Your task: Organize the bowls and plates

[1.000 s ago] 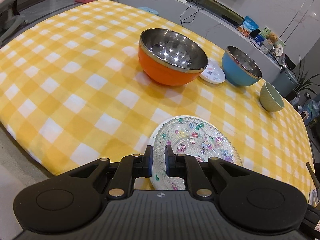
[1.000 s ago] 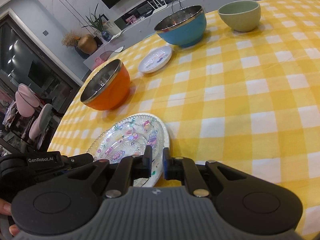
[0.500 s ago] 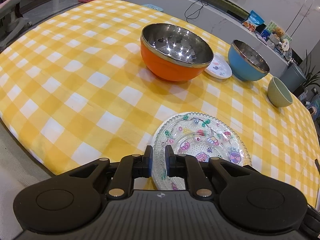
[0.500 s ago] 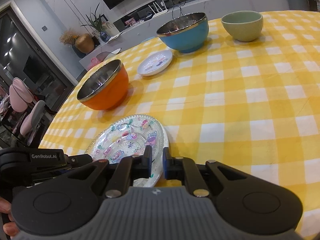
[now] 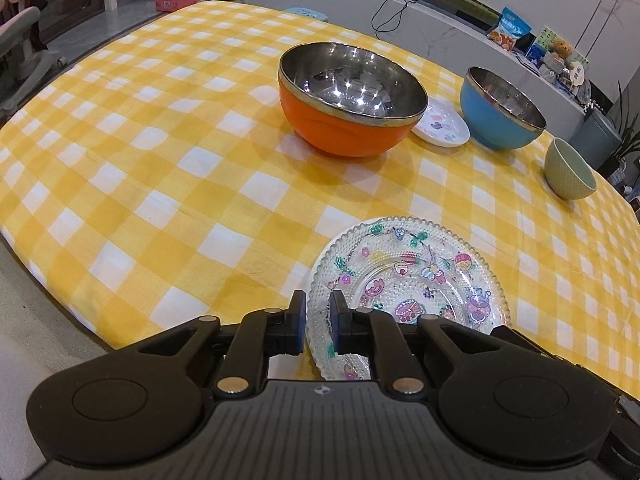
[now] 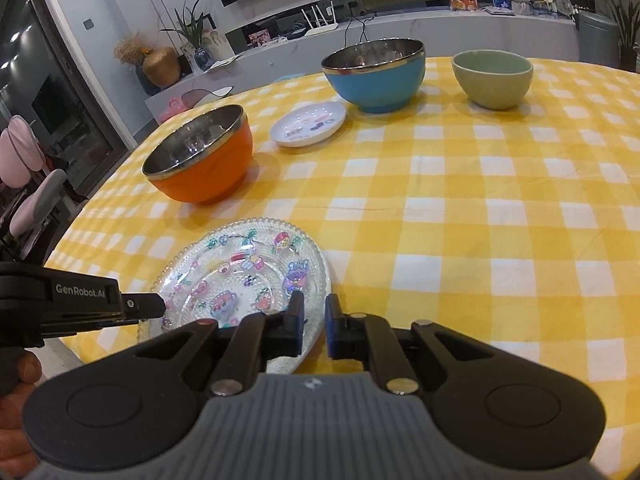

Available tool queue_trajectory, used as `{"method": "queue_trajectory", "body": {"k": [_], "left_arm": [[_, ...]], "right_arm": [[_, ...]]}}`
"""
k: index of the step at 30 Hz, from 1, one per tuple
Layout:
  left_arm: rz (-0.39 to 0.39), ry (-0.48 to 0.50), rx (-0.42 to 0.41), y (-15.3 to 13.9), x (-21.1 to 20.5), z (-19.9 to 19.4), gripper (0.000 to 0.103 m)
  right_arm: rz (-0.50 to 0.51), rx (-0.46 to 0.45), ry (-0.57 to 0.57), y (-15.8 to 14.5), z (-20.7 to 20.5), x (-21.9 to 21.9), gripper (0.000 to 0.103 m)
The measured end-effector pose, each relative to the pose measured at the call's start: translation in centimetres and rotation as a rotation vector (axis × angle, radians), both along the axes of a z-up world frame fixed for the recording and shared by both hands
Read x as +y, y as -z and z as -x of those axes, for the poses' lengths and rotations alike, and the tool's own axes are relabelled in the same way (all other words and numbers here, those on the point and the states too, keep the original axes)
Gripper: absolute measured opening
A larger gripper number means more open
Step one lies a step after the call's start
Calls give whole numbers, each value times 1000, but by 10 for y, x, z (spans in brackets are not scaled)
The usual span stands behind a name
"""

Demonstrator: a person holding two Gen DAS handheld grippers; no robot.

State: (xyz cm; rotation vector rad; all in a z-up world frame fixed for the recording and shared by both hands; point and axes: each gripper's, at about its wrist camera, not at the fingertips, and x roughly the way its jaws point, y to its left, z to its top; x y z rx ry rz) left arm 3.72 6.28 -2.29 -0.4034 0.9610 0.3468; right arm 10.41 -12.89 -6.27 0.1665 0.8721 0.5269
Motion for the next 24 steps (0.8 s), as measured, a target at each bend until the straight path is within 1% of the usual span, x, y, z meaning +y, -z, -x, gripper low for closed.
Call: {"method": "queue_trajectory", "body": {"k": [4,6,8,9,10,11,16,20,24], "left_arm": [[16,-7,-5,0,2,0,13],[34,-15,-16,-1,4,1,14],[52,-34,-39,-3,8,4,15],[63,-45,-60,-4,10,6,17],[73,-52,-80,-6,11,8,21],[77,-55,-102,-9,12,9,21],[72,-29,-196,-26,8,8,21],[140,-19,-241,-32,7,-7,21],[145,-24,-278,-35,2,-30,21]], "right_arm": [[-15,8,17,2,-1,-1,10],[-38,22,18,2,-2,-3,14],[-70,33,26,1,-3,-8,16],[-82,26,34,0,-2,-9,24],[-96,13,39,-3,0,-12,29],[-103,-2,43,-5,1,-12,33],[-102,-40,42,-12,1,-8,33],[-83,-72,54,-17,-7,-1,33],[-96,-81,59,-24,-28,2,33]]}}
